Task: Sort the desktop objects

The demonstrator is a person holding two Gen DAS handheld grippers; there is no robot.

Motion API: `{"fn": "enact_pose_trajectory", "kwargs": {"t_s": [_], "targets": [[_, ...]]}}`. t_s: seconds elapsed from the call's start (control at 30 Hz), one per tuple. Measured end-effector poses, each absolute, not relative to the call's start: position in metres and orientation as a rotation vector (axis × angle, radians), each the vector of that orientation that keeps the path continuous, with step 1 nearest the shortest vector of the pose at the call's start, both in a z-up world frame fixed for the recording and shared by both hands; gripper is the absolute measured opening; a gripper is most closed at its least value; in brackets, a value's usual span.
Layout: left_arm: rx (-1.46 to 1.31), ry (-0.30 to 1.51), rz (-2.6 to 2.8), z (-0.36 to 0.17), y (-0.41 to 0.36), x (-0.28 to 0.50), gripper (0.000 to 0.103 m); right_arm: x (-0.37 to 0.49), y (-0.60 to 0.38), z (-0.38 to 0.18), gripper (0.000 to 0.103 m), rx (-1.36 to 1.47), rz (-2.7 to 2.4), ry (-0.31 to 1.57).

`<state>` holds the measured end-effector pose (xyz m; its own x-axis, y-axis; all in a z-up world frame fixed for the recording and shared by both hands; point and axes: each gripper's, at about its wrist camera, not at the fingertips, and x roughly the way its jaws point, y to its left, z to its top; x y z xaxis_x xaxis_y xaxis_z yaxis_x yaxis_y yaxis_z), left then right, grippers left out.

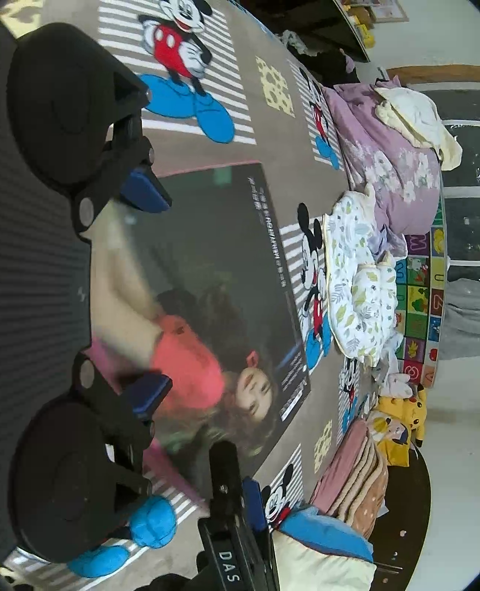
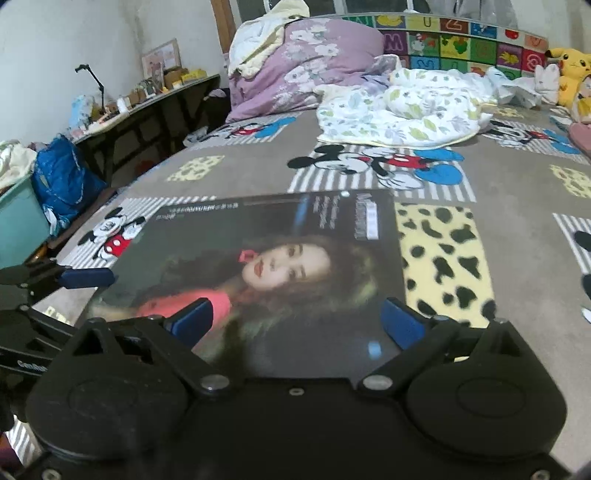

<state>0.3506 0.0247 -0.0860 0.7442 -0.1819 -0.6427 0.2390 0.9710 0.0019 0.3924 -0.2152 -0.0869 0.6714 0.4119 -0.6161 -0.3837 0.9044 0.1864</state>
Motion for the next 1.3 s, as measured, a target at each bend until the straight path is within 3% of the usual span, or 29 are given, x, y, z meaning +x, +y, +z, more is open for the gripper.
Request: {"fn": "enact_pose_trajectory", "kwargs": {"t_s": [0.67, 1.3], "targets": [[0.051, 0.673, 0.000, -0.076, 0.012, 0.180, 0.096, 0.232, -0.239, -0.105, 0.100, 0.143, 0.310, 0.819], [-0.011, 0.573, 0.072, -0.036, -0.014, 0.067, 0.096, 0.124, -0.235, -0.060, 0.101, 0.035, 0.239, 0.756]]}}
